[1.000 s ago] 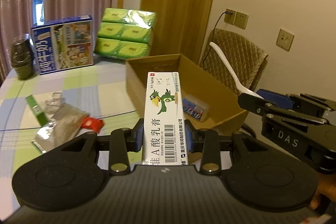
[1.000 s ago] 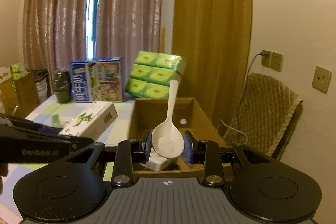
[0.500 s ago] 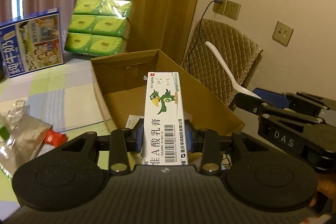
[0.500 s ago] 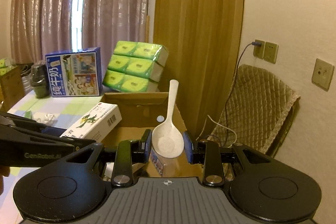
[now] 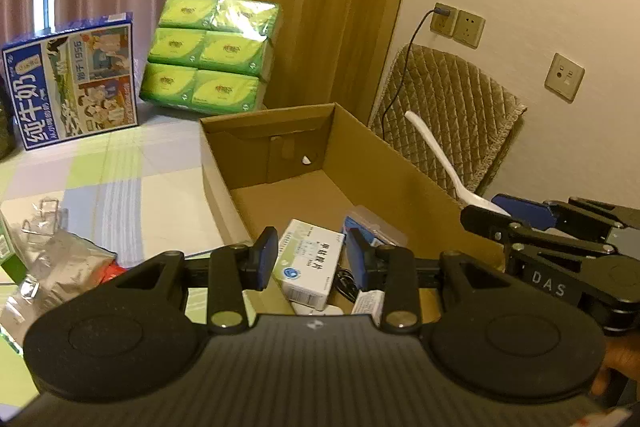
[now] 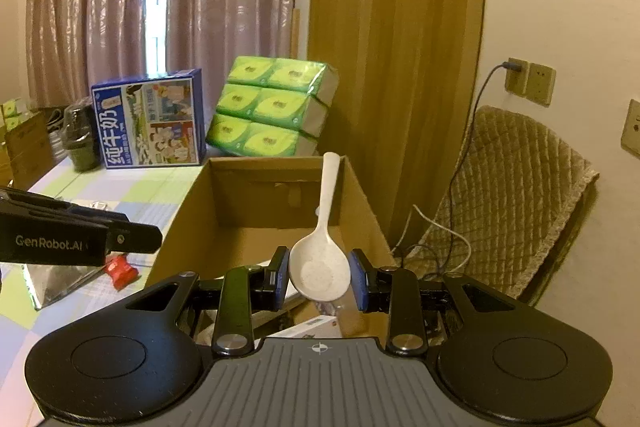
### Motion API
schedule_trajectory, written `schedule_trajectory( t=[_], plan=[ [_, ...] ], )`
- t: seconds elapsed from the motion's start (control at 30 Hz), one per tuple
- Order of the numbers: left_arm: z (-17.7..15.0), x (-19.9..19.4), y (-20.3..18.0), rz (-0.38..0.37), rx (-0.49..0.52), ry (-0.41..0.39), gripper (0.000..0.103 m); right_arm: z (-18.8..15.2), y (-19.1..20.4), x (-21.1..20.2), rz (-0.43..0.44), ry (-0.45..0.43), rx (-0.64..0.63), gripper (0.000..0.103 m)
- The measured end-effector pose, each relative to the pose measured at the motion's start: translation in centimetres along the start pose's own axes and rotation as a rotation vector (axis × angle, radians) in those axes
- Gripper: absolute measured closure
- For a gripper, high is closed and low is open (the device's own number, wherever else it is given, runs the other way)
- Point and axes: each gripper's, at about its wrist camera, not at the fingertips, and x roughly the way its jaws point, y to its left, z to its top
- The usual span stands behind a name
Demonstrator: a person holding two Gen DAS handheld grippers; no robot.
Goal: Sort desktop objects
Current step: 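Carry the ointment box and spoon into the cardboard box and open both tools, then move both tools back over the foil pouch and red packet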
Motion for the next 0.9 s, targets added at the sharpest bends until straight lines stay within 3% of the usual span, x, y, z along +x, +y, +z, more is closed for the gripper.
schedule_trajectory(
  t=[0.27, 0.33, 0.37, 0.4, 0.63, 0.9],
  plan=[
    [-0.1, -1.2, 1.0, 0.011, -0.015, -0.01, 0.071, 0.6, 0.4, 1.4, 0.057, 0.015, 0.026, 0.074],
    [-0.2, -1.5, 1.3, 0.017, -0.019, -0.012, 0.071, 0.8, 0.4, 1.9, 0.069, 0.027, 0.041, 0.051],
    [-0.2, -1.7, 1.5, 0.021, -0.022, -0.013, 0.071, 0.8, 0.3, 1.7, 0.067, 0.018, 0.053, 0.031],
    [-0.3, -1.9, 1.7, 0.025, -0.024, -0.013, 0.071, 0.8, 0.3, 1.4, 0.065, 0.002, 0.061, 0.028],
    [-1.3, -4.1, 3.8, 0.074, -0.04, -0.011, 0.069, -0.2, 0.5, -1.3, 0.054, 0.009, 0.061, 0.028],
    [-3.1, -8.4, 6.1, 0.125, -0.055, -0.022, 0.055, -0.8, 2.8, -5.4, 0.079, -0.008, 0.067, 0.019]
  ],
)
